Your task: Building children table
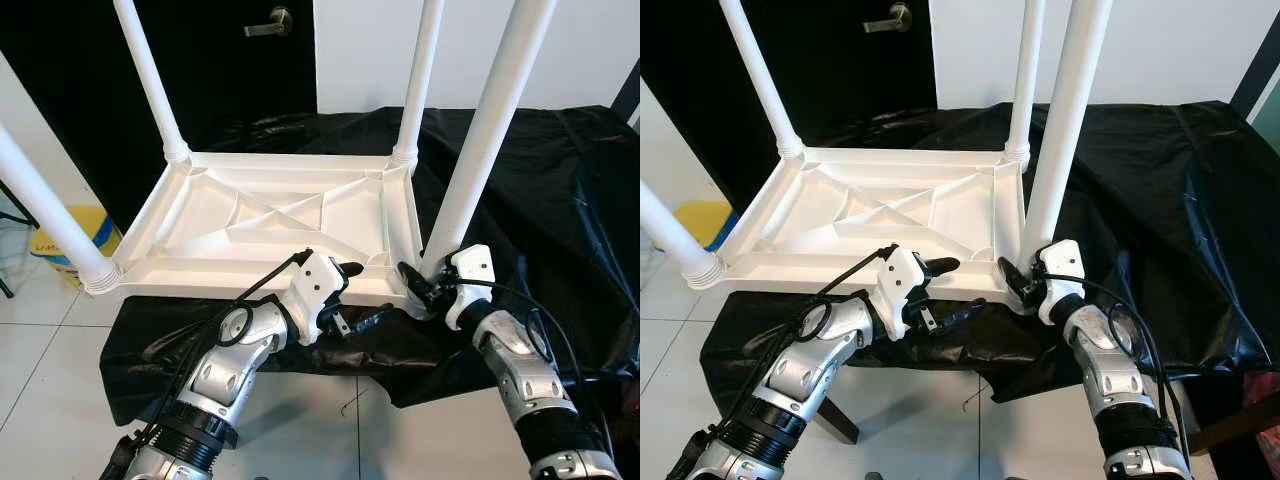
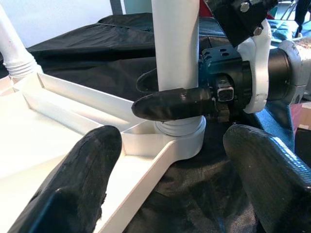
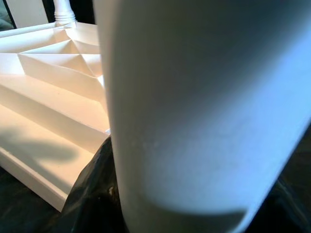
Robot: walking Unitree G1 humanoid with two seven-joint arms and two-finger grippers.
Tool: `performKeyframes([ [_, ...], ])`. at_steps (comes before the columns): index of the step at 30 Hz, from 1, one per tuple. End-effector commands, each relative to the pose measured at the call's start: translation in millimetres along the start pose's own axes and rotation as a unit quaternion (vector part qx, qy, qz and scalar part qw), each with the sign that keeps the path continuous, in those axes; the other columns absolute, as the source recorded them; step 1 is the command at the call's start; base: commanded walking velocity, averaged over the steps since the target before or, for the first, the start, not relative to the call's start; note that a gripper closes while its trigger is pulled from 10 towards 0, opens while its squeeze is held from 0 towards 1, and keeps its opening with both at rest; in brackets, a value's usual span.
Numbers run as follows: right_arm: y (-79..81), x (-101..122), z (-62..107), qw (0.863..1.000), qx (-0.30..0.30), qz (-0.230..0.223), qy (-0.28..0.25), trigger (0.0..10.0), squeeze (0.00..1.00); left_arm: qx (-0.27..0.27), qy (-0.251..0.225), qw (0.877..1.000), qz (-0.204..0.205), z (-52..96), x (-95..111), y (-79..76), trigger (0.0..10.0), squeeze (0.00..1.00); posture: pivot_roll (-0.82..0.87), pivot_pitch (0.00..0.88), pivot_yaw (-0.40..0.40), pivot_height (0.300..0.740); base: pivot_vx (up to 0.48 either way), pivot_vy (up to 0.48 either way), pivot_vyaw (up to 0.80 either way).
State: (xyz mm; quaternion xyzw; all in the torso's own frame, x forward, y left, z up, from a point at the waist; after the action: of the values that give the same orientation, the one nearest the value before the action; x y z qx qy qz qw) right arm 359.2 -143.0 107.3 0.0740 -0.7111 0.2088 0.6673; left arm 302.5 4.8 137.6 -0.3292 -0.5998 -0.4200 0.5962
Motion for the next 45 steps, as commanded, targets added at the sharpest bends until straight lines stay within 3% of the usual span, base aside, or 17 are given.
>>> performKeyframes([
  [1,-2.5,-19.6,7.0,0.998,-0.042,0.000,0.042,10.0,0.00,-0.007,0.009,1.000,-0.003,0.7,-3.3,-1.5,10.0,0.00,-0.12,0.000,0.009,0.740,0.000,0.000,0.00],
  [13,-3.6,-32.5,15.8,0.983,-0.164,-0.012,0.076,10.0,0.00,-0.008,0.009,1.000,-0.004,0.9,-3.4,-1.7,10.0,0.00,-0.11,0.000,0.004,0.740,0.000,0.000,0.00],
  [15,-5.4,-33.8,18.5,0.971,-0.223,-0.014,0.085,10.0,0.00,-0.006,0.009,1.000,-0.004,1.0,-3.1,-0.9,10.0,0.00,-0.10,0.000,-0.002,0.740,0.000,0.000,0.00],
  [18,-2.1,-33.7,18.1,0.961,-0.258,-0.034,0.092,10.0,0.00,-0.004,0.008,1.000,-0.005,1.4,-2.4,0.0,10.0,0.00,-0.10,0.000,-0.001,0.740,0.000,0.000,0.00],
  [27,8.0,-21.4,11.8,0.965,-0.249,-0.043,0.071,10.0,0.00,-0.003,0.010,1.000,-0.007,2.6,-1.7,1.9,10.0,0.00,-0.09,0.000,0.006,0.740,0.000,0.000,0.00],
  [40,8.1,-17.9,10.2,0.962,-0.260,-0.037,0.073,10.0,0.00,0.000,0.010,1.000,-0.007,2.8,-2.0,2.7,10.0,0.00,-0.09,0.000,0.003,0.740,0.000,0.000,0.00],
  [41,7.5,-16.8,10.2,0.962,-0.261,-0.035,0.071,10.0,0.47,0.001,0.010,1.000,-0.007,2.7,-1.8,3.1,10.0,0.00,-0.10,0.000,0.003,0.740,0.000,0.000,0.00],
  [42,7.5,-16.8,10.2,0.962,-0.261,-0.035,0.071,10.0,0.47,0.001,0.010,1.000,-0.007,2.7,-1.8,3.1,10.0,0.00,-0.10,0.000,0.003,0.740,0.000,0.000,0.00],
  [43,6.9,-14.3,10.2,0.963,-0.258,-0.035,0.065,10.0,1.00,0.002,0.009,1.000,-0.007,2.5,-1.6,3.0,10.0,0.00,-0.10,0.000,0.002,0.740,0.000,0.000,0.00],
  [45,6.9,-14.3,10.2,0.963,-0.258,-0.035,0.065,10.0,1.00,0.002,0.009,1.000,-0.007,2.5,-1.6,3.0,10.0,0.00,-0.10,0.000,0.002,0.740,0.000,0.000,0.00],
])
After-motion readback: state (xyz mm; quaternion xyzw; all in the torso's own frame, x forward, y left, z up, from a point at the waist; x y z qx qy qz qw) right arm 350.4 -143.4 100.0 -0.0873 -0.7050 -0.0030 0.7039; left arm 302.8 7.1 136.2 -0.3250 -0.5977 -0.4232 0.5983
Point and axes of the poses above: a point about 5 cm out from each wrist's last joint towards the gripper, its own z axis pointing back from the gripper into the wrist, its own x axis along the axis of the wrist's last joint, y = z × x, the point moved 6 cm from there along -z, pointing out of the wrist towards the gripper, and after that the axes turned 5 degrees about z, right-handed, at the moved point
